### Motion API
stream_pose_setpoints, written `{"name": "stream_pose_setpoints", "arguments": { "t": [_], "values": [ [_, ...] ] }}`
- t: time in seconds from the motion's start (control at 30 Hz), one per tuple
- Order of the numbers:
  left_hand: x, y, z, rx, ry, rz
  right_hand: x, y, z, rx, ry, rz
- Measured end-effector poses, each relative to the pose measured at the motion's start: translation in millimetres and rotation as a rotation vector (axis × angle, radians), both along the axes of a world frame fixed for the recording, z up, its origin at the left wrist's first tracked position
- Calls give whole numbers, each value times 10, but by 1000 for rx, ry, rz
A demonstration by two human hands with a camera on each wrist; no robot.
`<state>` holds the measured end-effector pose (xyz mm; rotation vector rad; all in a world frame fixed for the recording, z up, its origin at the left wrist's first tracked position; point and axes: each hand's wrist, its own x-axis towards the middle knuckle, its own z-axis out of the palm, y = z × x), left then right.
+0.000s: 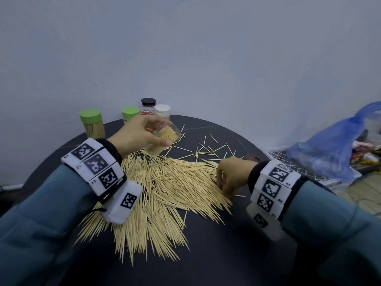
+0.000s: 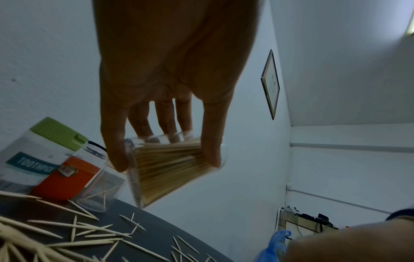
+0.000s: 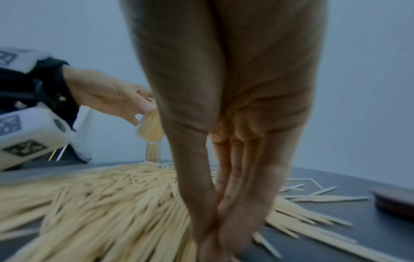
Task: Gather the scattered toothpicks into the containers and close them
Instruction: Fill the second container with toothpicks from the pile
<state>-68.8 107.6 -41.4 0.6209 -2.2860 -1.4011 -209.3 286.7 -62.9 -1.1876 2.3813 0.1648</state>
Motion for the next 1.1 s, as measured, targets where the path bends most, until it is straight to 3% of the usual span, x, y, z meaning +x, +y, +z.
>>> {"name": "stream_pose_setpoints", "arguments": {
  "t": [0.17, 0.27, 0.37, 0.6, 0.73, 0.87, 1.1],
  "values": [
    [4, -18, 11, -2, -9, 6, -175, 30, 102, -212, 32, -25],
    [0, -16, 8, -3, -9, 5, -289, 97, 104, -83, 141, -90],
    [-7, -22, -6, 3, -7, -1, -283, 103, 62, 60, 90, -138],
    [-1, -61, -28, 0, -21, 0, -258, -88, -52, -31, 5, -133],
    [-10, -66, -20, -4, -1, -4, -429, -196, 74, -113, 177, -190],
    [-3, -103, -3, 2, 29, -9, -455, -309, 49, -37, 267, -214],
    [22, -175, 12, 14, 50, 10, -383, -499, -62, 29, 246, -214]
  ]
}}
